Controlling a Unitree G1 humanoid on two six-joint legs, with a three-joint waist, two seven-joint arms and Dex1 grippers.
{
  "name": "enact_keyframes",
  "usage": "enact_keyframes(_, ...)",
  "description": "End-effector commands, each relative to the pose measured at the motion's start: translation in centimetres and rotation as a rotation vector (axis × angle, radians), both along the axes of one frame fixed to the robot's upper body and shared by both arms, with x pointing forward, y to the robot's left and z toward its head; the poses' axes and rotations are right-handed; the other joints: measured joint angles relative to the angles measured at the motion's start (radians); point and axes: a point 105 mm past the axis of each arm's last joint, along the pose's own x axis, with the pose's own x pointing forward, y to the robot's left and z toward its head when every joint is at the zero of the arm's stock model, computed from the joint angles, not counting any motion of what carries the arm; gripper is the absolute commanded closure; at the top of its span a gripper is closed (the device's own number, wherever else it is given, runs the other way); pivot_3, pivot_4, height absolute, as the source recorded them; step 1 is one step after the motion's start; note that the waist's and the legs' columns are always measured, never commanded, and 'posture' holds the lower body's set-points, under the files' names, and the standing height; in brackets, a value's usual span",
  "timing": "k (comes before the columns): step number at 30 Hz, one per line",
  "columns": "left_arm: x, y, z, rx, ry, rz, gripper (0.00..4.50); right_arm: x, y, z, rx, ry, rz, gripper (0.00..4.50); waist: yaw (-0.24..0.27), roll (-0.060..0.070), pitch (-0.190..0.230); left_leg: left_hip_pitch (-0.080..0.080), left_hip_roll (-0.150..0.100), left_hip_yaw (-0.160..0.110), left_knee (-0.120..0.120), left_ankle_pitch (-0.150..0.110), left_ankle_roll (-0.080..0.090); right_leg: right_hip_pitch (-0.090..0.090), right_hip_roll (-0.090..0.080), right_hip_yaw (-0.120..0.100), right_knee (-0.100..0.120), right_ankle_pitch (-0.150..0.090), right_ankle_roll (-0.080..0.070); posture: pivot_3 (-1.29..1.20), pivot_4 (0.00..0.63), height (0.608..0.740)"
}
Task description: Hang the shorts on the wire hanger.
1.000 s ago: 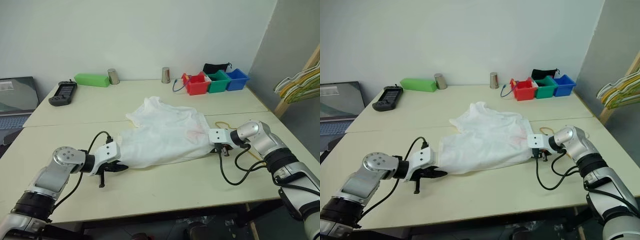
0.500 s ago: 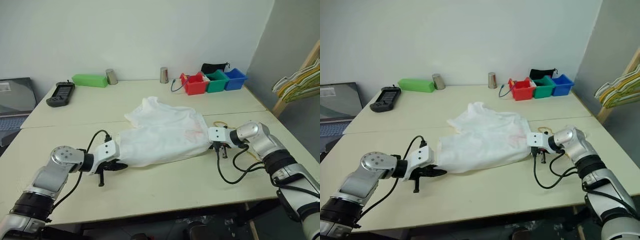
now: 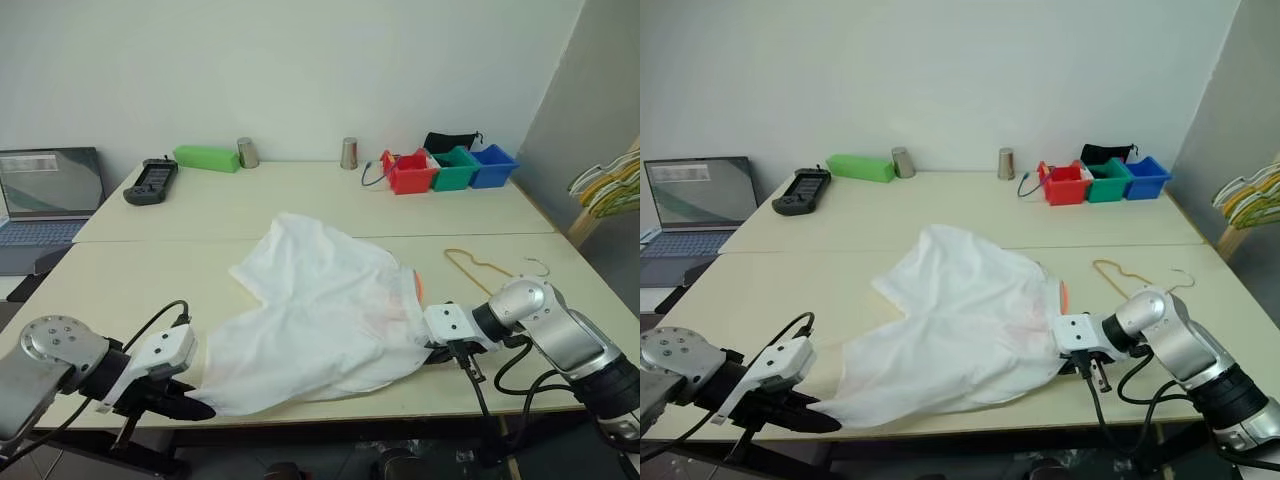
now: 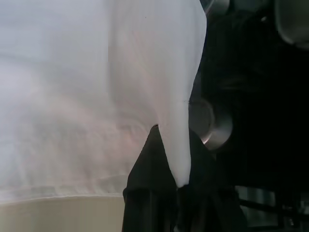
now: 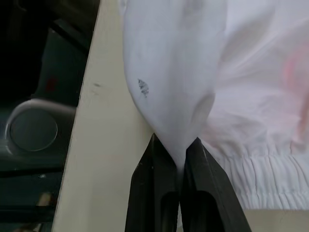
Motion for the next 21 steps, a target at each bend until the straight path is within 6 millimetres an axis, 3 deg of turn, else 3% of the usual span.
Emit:
enact_keyframes(1,7.9,1.0,2.0,-0.012,-0.271,0.198,4.5,6.4,1.5,3.6,0.117,-0.151,-0.158,4.49,-0.002,0.001,0.0,0.002,0.0,0.0,0.001,0.0,0.0,0.001,0.001,0.0,0.002,0.0,0.0,0.0,0.0,0.74)
enact_keyframes(5,16.7,3.7,6.1,0.042,-0.626,0.445,4.5,14.0,2.9,8.0,0.218,-0.393,-0.365,4.49,-0.016,-0.001,-0.002,-0.003,0.001,-0.002,0.0,0.001,0.0,0.0,0.005,0.001,0.002,0.011,0.003,-0.01,0.0,0.74)
enact_keyframes(7,21.5,6.8,11.2,0.128,-0.933,0.731,4.5,18.6,3.2,12.1,0.227,-0.703,-0.536,4.49,-0.019,-0.003,-0.003,-0.008,0.001,-0.005,-0.001,0.0,0.0,-0.004,0.006,0.0,0.002,0.014,-0.003,0.0,0.0,0.74)
enact_keyframes(8,22.7,8.2,14.0,0.169,-1.077,0.849,4.5,20.2,3.2,14.7,0.241,-0.863,-0.625,4.49,-0.022,-0.005,-0.003,-0.016,0.002,-0.006,0.0,0.0,0.0,-0.013,0.005,-0.001,0.003,0.015,-0.004,0.0,0.0,0.74)
enact_keyframes(10,23.0,10.3,20.5,0.207,-1.381,1.058,4.5,21.6,2.8,20.5,0.32,-1.157,-0.785,4.49,-0.034,-0.008,-0.005,-0.034,0.002,-0.007,-0.001,0.003,-0.005,-0.035,0.0,0.001,0.006,0.017,-0.006,0.01,0.0,0.74)
enact_keyframes(12,20.6,12.6,27.7,0.115,-1.666,1.306,4.5,21.1,2.4,26.3,0.48,-1.362,-0.899,4.49,-0.045,-0.01,-0.007,-0.056,0.004,-0.007,0.0,0.006,-0.011,-0.063,-0.007,-0.001,0.018,0.016,-0.004,0.03,0.0,0.74)
enact_keyframes(14,18.5,13.8,30.9,0.081,-1.817,1.398,4.5,20.5,3.1,28.5,0.562,-1.433,-0.901,4.49,-0.05,-0.01,-0.007,-0.071,0.002,-0.004,-0.002,0.009,-0.016,-0.083,-0.013,-0.001,0.02,0.015,-0.004,0.04,0.0,0.74)
enact_keyframes(15,18.1,13.9,31.4,0.087,-1.853,1.385,4.5,20.4,3.7,28.6,0.585,-1.432,-0.881,4.49,-0.052,-0.01,-0.007,-0.075,0.001,-0.003,-0.002,0.009,-0.016,-0.088,-0.017,-0.002,0.021,0.015,-0.004,0.04,0.0,0.74)
enact_keyframes(17,18.5,13.3,30.5,0.109,-1.852,1.292,4.5,20.1,5.7,27.6,0.609,-1.42,-0.789,4.49,-0.054,-0.01,-0.009,-0.072,-0.002,-0.002,-0.004,0.009,-0.016,-0.087,-0.019,-0.004,0.018,0.015,-0.004,0.06,0.0,0.74)
enact_keyframes(19,19.2,13.2,28.6,0.113,-1.777,1.239,4.5,20.1,6.7,26.3,0.597,-1.399,-0.728,4.49,-0.052,-0.01,-0.012,-0.058,-0.015,-0.002,-0.021,0.007,-0.015,-0.079,-0.023,-0.002,0.016,0.014,-0.001,0.06,0.0,0.74)
enact_keyframes(20,19.8,13.4,26.6,0.131,-1.686,1.201,4.5,20.2,7.5,24.7,0.583,-1.332,-0.693,4.49,-0.05,-0.01,-0.011,-0.054,-0.017,-0.001,-0.021,0.007,-0.015,-0.075,-0.023,-0.001,0.016,0.014,-0.001,0.08,0.0,0.74)
enact_keyframes(21,20.6,13.6,23.1,0.167,-1.527,1.145,4.5,20.1,8.7,22.4,0.564,-1.239,-0.628,4.49,-0.048,-0.01,-0.011,-0.051,-0.018,0.0,-0.017,0.006,-0.012,-0.071,-0.021,-0.002,0.016,0.013,0.0,0.08,0.0,0.74)
